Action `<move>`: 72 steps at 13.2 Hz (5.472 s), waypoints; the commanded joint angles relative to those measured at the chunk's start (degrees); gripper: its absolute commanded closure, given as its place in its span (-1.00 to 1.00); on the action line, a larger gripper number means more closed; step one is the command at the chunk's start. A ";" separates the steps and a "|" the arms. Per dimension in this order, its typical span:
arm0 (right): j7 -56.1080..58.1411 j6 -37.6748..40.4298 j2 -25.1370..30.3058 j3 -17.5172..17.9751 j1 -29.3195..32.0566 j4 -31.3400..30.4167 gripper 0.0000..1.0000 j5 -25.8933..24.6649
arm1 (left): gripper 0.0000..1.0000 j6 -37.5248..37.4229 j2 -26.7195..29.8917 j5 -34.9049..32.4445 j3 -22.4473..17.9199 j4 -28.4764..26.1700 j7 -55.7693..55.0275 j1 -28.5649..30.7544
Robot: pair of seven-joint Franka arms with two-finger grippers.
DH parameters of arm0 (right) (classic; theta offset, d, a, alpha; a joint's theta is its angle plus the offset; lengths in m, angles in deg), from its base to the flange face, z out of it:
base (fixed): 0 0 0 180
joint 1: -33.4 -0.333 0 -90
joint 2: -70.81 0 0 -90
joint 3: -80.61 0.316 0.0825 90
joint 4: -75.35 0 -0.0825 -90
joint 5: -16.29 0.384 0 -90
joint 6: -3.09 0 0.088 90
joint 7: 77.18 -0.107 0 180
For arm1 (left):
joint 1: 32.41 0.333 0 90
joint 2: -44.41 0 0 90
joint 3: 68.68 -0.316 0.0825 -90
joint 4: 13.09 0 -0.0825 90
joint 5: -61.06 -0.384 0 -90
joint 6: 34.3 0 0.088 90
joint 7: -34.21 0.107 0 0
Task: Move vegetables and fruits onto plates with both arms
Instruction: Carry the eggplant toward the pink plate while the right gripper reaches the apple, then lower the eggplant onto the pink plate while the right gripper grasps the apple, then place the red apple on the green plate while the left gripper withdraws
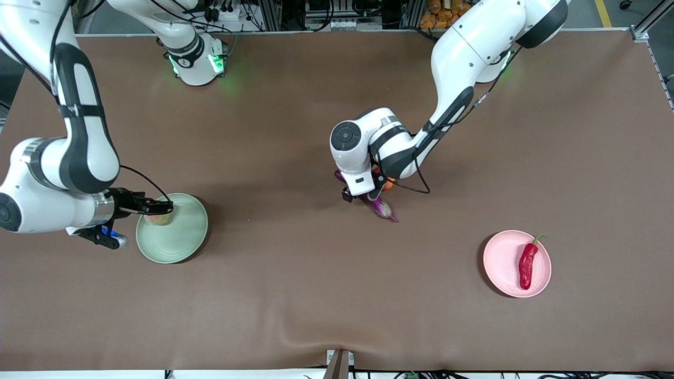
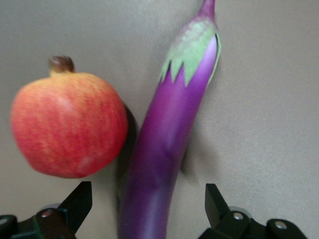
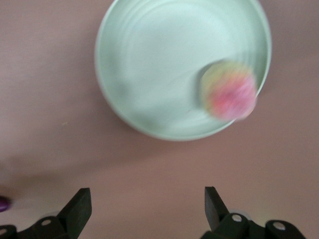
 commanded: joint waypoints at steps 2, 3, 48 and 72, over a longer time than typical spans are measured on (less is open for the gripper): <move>-13.67 0.87 0.58 0.26 -6.75 0.86 -1.00 0.66 | -0.14 2.76 -1.58 -0.87 0.23 -0.29 0.40 0.29; -16.39 0.87 0.67 0.53 -7.81 0.86 -1.00 0.74 | 0.51 2.32 -1.49 -0.87 0.23 -0.30 1.79 0.37; -69.55 -28.10 -14.03 -8.00 -43.71 13.07 1.00 6.90 | -1.00 -15.51 25.29 8.17 -0.04 3.48 98.48 42.30; 5.20 5.84 -4.43 -8.61 -5.71 11.98 -1.00 5.75 | -1.00 -34.86 48.34 26.91 -28.51 2.34 111.40 21.03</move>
